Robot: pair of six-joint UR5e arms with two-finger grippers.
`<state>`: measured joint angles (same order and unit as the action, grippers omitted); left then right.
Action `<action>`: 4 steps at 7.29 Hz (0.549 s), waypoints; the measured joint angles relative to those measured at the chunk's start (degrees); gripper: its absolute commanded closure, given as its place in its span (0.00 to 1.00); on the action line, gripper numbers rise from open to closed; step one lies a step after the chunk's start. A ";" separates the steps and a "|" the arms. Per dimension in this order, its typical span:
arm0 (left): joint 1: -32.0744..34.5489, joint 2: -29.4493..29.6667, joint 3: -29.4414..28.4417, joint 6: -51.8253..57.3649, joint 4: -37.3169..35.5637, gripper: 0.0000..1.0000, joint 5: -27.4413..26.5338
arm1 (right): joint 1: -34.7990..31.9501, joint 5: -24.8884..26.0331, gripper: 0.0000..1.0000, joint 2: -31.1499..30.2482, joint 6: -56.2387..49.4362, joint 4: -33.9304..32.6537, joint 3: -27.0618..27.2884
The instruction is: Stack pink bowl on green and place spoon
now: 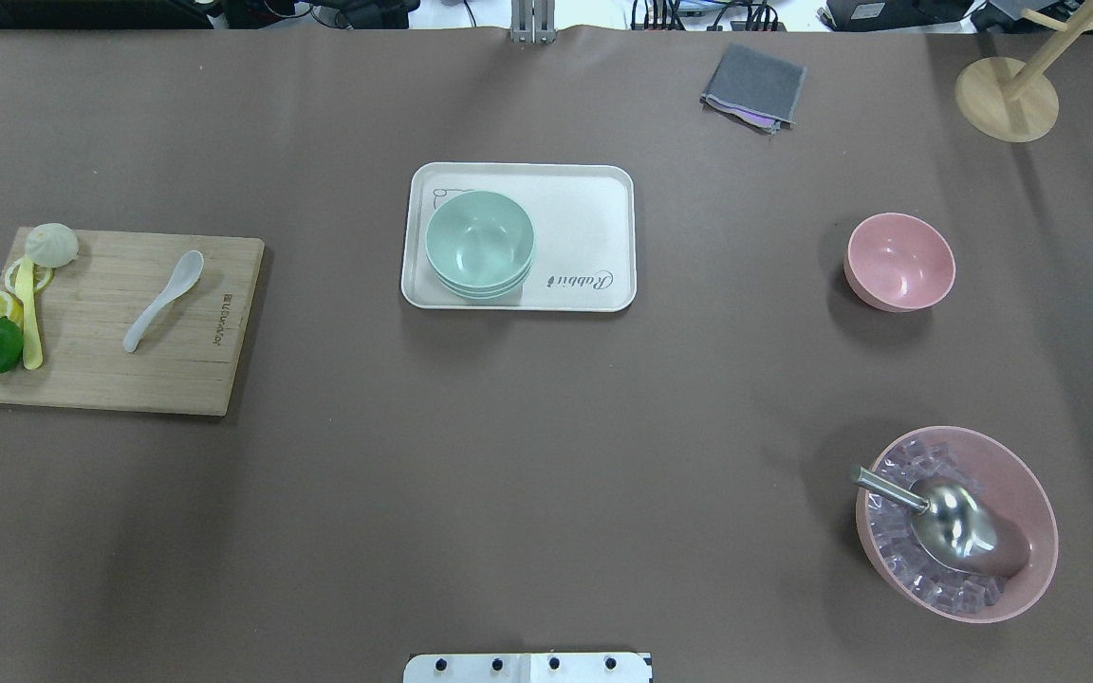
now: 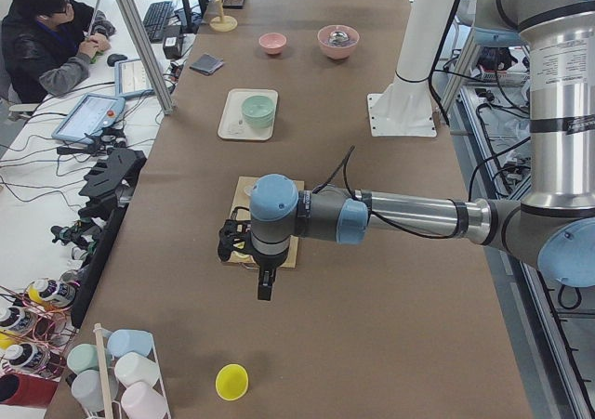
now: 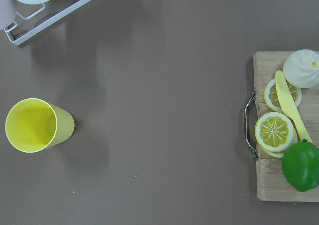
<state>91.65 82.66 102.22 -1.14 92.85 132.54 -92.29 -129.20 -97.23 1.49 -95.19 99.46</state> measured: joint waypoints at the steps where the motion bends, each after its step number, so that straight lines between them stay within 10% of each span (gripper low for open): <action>1: -0.58 0.10 0.00 0.00 -0.06 0.02 -0.14 | 0.03 0.00 0.00 0.02 0.00 0.00 -0.04; 4: -2.42 0.32 0.33 0.00 -0.05 0.02 -0.25 | 0.08 0.00 0.00 0.05 -0.02 0.02 -0.02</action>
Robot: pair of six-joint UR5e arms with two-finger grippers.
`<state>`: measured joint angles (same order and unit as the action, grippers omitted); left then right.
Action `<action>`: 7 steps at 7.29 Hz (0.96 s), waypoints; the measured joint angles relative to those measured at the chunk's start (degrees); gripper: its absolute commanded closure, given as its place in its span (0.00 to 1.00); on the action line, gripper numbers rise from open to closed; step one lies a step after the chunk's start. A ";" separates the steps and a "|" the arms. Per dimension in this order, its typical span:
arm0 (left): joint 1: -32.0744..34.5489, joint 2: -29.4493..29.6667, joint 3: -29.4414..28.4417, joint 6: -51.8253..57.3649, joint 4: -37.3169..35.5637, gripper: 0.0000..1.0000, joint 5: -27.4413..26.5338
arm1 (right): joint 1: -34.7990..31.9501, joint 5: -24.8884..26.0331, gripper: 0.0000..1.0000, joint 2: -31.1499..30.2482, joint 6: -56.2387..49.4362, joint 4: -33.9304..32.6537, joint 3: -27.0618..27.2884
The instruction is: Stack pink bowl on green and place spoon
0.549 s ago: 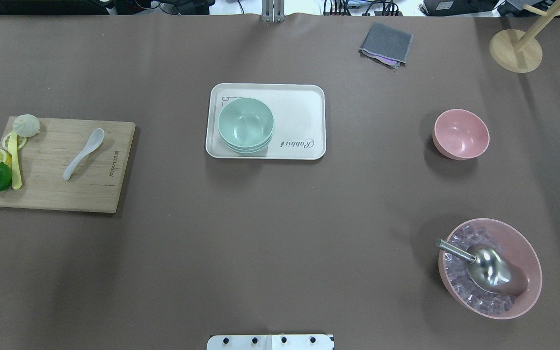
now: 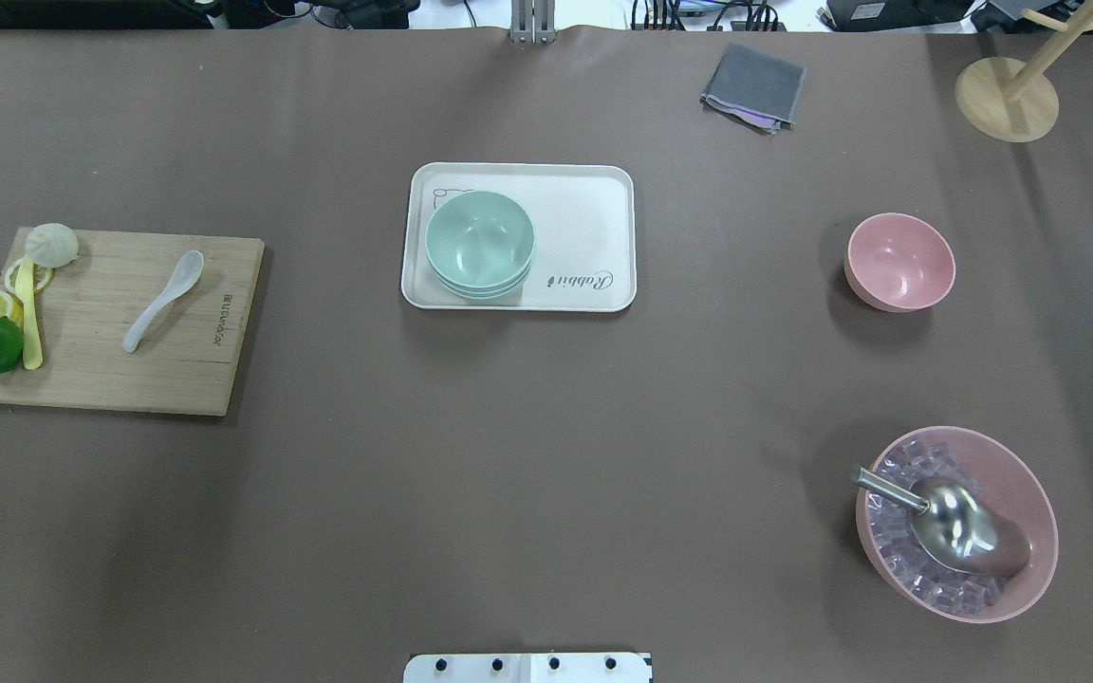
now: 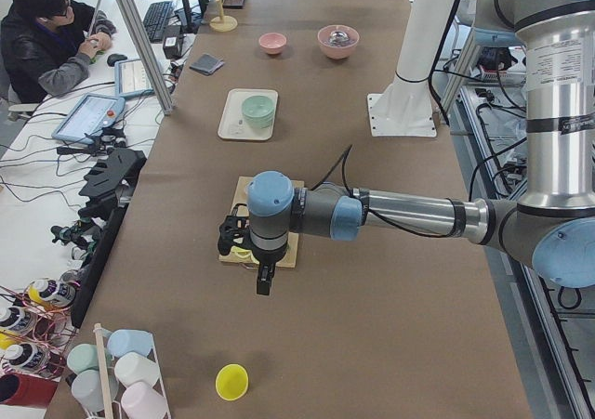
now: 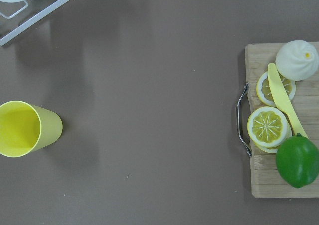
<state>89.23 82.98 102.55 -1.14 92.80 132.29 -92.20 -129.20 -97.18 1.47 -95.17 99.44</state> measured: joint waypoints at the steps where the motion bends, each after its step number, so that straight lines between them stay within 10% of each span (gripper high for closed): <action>1: -0.07 0.09 0.43 0.00 0.03 0.02 -0.12 | -0.01 0.02 0.00 0.01 -0.06 0.51 0.09; 7: 2.13 2.96 0.76 -1.87 21.36 0.02 -0.70 | -0.04 -2.45 0.00 -2.17 2.23 28.61 -0.03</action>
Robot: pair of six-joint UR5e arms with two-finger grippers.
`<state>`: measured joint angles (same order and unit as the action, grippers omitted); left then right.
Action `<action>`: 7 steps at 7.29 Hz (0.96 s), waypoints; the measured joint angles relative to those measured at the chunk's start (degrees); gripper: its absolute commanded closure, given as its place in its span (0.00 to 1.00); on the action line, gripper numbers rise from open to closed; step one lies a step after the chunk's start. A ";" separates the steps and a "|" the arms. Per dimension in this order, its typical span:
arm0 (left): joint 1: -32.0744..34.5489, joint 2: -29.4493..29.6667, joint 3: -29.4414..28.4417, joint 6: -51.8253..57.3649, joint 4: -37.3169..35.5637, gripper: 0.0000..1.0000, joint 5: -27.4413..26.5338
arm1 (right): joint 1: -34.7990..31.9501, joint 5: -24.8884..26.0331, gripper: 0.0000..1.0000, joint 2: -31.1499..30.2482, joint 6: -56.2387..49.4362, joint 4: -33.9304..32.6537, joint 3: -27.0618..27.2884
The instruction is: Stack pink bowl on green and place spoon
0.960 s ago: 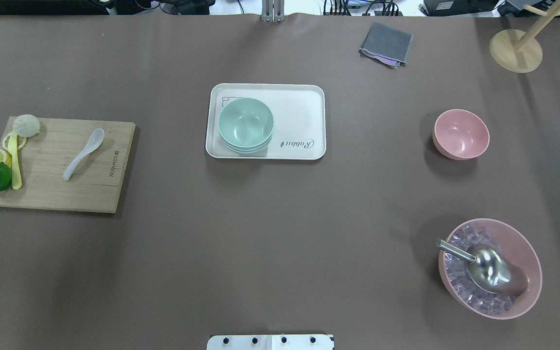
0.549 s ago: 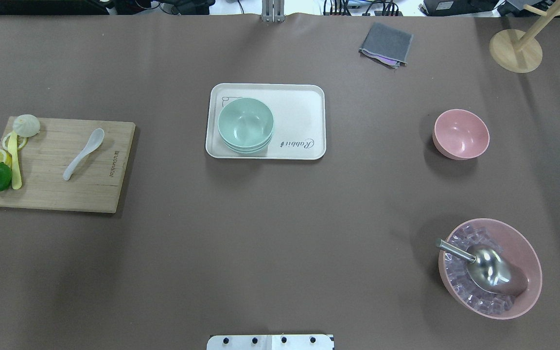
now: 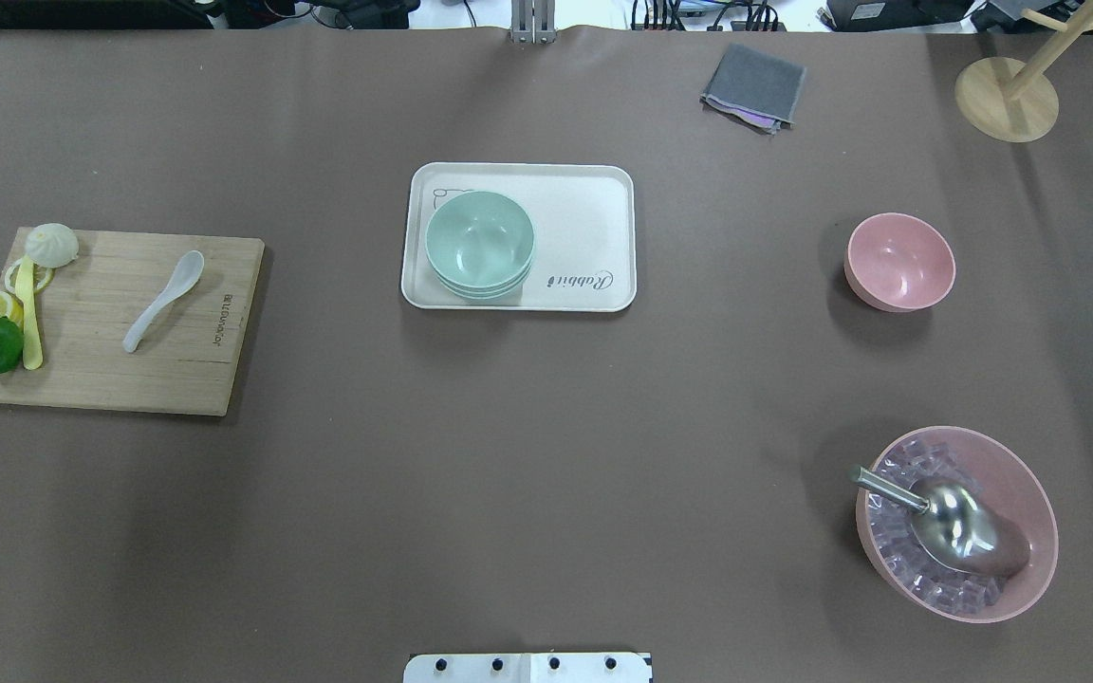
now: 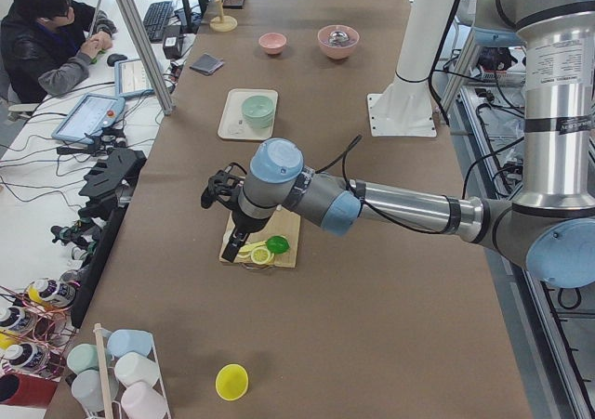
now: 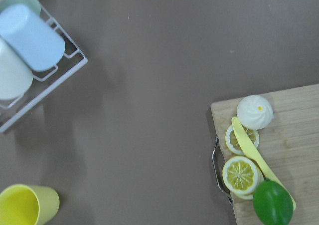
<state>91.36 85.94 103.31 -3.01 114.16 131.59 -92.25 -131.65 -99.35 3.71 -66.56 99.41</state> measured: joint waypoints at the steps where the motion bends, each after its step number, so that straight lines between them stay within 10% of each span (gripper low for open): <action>1: 0.02 0.96 -0.59 -2.87 3.35 0.02 -0.03 | 0.02 -0.93 0.00 0.29 1.23 2.88 -0.04; 4: -1.53 2.00 -3.12 -9.50 13.86 0.02 0.17 | 0.25 -2.48 0.00 1.18 2.24 5.43 -0.09; 5: -3.87 3.49 -4.05 -10.42 15.33 0.21 0.09 | 0.87 -2.67 0.00 1.20 2.46 6.02 -0.09; 7: -9.39 5.50 -5.53 -10.75 17.20 0.02 -0.70 | 5.47 -1.99 0.00 2.24 7.82 6.41 -0.09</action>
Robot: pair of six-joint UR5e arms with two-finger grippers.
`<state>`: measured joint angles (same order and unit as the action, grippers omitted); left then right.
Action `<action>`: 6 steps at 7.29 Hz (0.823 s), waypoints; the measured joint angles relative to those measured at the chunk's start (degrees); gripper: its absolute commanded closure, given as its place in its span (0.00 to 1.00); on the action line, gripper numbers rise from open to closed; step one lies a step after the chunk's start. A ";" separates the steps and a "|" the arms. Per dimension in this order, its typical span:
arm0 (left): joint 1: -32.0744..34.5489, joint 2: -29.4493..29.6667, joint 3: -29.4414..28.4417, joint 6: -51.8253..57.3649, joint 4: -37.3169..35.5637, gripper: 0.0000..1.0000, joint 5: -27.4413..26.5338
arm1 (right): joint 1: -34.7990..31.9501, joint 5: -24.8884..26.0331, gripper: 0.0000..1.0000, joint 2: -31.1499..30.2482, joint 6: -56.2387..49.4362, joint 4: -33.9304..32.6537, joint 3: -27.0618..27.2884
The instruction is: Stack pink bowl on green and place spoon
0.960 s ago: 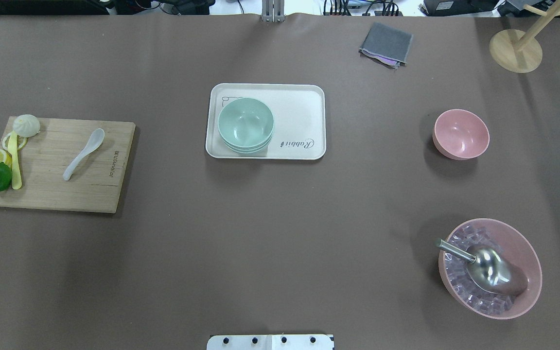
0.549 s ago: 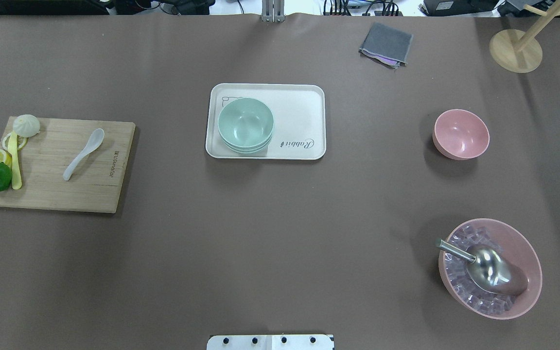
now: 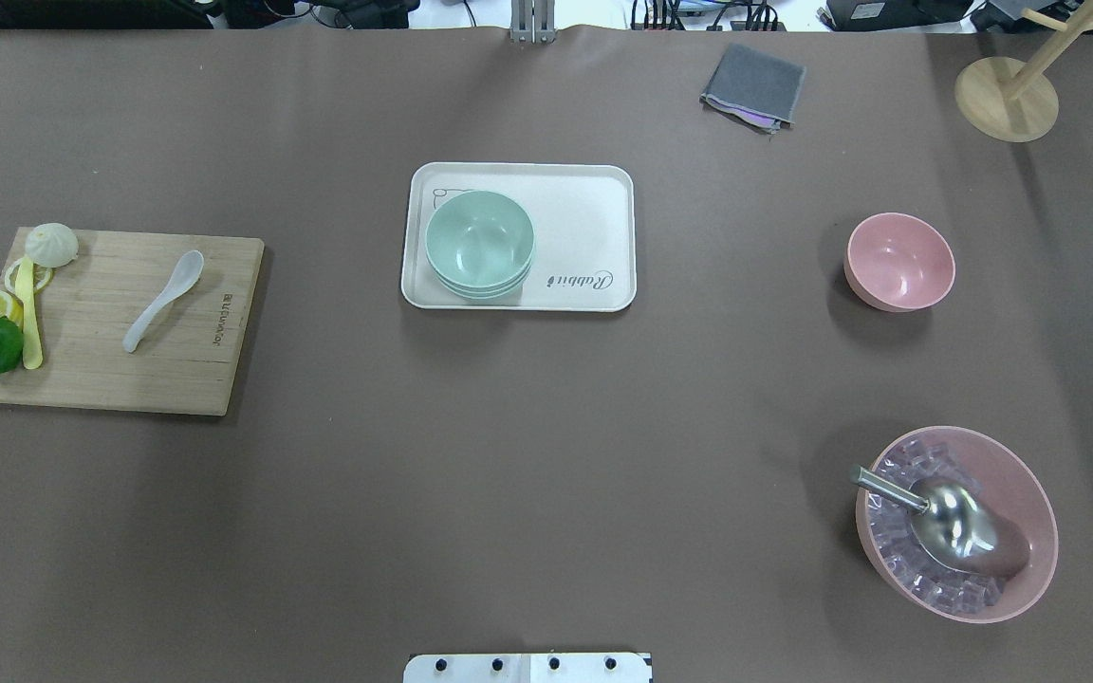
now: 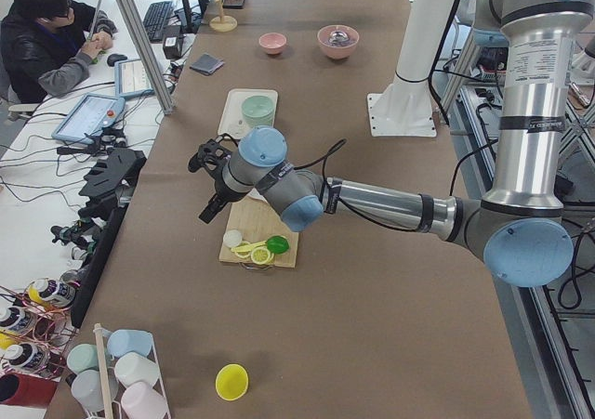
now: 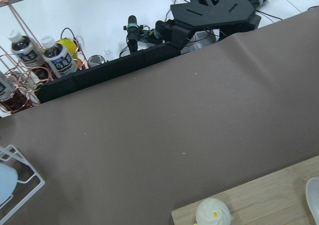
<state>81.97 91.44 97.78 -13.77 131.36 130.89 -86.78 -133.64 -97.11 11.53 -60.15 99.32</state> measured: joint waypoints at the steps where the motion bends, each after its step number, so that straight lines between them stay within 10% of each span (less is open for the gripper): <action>1: -1.67 0.35 -0.51 -0.26 1.06 0.02 -0.47 | 3.31 0.79 0.00 0.98 4.56 0.09 0.01; 6: -5.56 2.42 -3.07 -3.51 4.60 0.02 -0.61 | 25.07 16.32 0.13 5.44 32.45 7.67 -1.48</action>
<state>76.41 93.86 94.71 -17.27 135.96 130.28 -61.71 -117.33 -91.67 43.97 -52.48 97.83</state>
